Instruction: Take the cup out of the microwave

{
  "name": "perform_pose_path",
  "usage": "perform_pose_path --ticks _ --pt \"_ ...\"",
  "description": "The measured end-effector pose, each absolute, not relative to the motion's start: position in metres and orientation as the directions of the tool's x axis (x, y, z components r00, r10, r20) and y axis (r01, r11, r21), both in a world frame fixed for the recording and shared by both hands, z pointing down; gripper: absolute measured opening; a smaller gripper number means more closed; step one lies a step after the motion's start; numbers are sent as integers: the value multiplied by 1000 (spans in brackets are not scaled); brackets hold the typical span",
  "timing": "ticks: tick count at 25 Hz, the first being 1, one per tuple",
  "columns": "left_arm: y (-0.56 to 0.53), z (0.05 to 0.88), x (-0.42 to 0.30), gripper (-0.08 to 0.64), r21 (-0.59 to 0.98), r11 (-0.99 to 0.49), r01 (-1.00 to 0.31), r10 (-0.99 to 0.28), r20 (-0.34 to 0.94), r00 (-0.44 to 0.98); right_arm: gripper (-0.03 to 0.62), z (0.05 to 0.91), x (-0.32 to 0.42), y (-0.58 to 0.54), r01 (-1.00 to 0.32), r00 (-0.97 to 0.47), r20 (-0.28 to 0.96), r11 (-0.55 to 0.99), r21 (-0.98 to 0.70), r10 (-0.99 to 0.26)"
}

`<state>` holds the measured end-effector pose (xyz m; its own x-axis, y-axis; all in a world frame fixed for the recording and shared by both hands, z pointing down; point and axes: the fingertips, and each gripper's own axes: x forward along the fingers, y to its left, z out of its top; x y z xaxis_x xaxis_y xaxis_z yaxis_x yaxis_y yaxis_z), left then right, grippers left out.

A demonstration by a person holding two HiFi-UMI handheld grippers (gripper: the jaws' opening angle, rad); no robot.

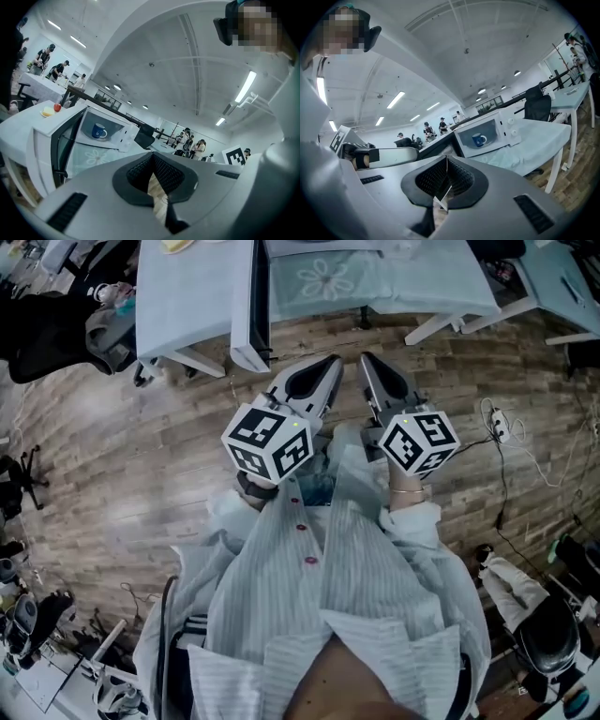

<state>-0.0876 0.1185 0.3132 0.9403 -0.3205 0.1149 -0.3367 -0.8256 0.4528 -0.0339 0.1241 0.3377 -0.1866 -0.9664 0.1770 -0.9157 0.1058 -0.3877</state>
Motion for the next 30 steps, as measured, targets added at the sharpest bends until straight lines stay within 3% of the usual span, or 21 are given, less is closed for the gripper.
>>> perform_pose_path --ticks 16,30 --pt "45 322 -8 6 463 -796 -389 -375 127 918 34 347 40 40 -900 -270 193 177 -398 -943" --pt "-63 299 65 8 462 -696 -550 -568 114 815 34 322 120 -73 -856 -442 189 348 -382 -877"
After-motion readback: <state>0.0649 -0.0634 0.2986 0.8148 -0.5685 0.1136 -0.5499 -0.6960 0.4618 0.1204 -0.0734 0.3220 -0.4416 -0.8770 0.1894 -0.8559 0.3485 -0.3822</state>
